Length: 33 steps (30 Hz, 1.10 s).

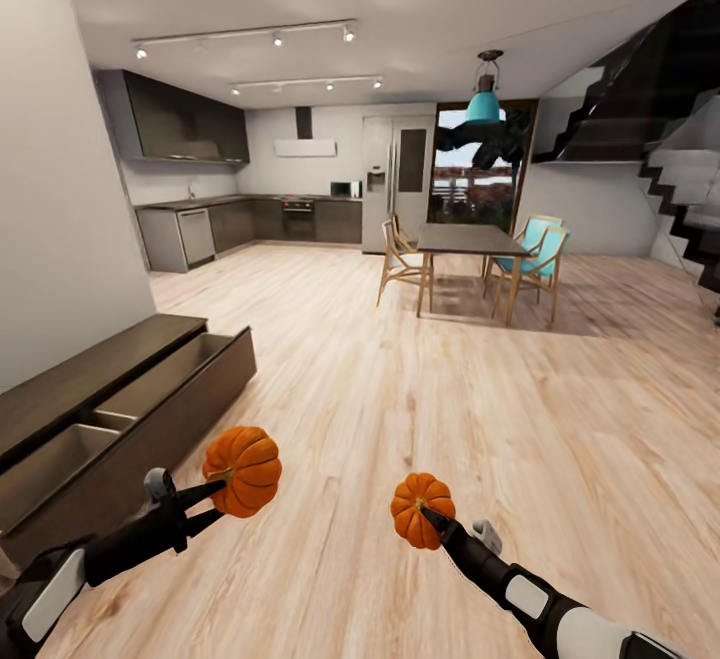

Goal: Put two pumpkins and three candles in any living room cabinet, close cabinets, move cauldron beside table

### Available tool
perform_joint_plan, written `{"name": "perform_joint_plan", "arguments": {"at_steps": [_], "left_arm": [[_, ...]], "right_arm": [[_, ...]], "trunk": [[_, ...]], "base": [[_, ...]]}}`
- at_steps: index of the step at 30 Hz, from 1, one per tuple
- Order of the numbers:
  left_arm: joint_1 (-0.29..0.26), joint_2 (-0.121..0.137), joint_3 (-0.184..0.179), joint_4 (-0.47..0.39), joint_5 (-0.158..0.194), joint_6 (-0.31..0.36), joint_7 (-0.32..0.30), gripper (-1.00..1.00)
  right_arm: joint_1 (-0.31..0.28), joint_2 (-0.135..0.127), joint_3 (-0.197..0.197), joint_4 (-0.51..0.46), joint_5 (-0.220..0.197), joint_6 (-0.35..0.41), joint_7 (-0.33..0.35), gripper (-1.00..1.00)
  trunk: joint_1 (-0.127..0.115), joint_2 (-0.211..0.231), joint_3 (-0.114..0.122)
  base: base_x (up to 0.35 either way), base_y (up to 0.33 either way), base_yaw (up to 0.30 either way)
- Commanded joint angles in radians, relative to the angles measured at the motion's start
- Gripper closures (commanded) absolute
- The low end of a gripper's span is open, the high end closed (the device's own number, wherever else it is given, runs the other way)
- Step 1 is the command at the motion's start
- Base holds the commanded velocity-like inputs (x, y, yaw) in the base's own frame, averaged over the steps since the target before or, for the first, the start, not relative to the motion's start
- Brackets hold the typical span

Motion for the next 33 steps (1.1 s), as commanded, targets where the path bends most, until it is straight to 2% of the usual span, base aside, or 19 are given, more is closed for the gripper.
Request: {"name": "perform_joint_plan", "arguments": {"at_steps": [1,12,33], "left_arm": [[0.000,0.000,0.000,-0.001,0.010,0.012,0.000,1.00],[0.000,0.000,-0.001,-0.001,0.010,0.012,0.000,1.00],[0.000,-0.013,-0.002,-0.001,0.008,0.012,-0.001,1.00]], "right_arm": [[-0.001,0.000,-0.003,-0.001,-0.014,0.009,0.001,1.00],[-0.001,0.000,-0.003,-0.001,-0.014,0.003,0.001,1.00],[-0.001,0.000,-0.003,-0.001,-0.012,-0.002,0.000,1.00]], "trunk": [[0.000,-0.001,-0.002],[0.000,-0.001,-0.011],[0.000,-0.001,-0.012]], "base": [[0.274,-0.151,-0.249],[0.284,-0.148,-0.230],[0.309,-0.103,-0.009]]}}
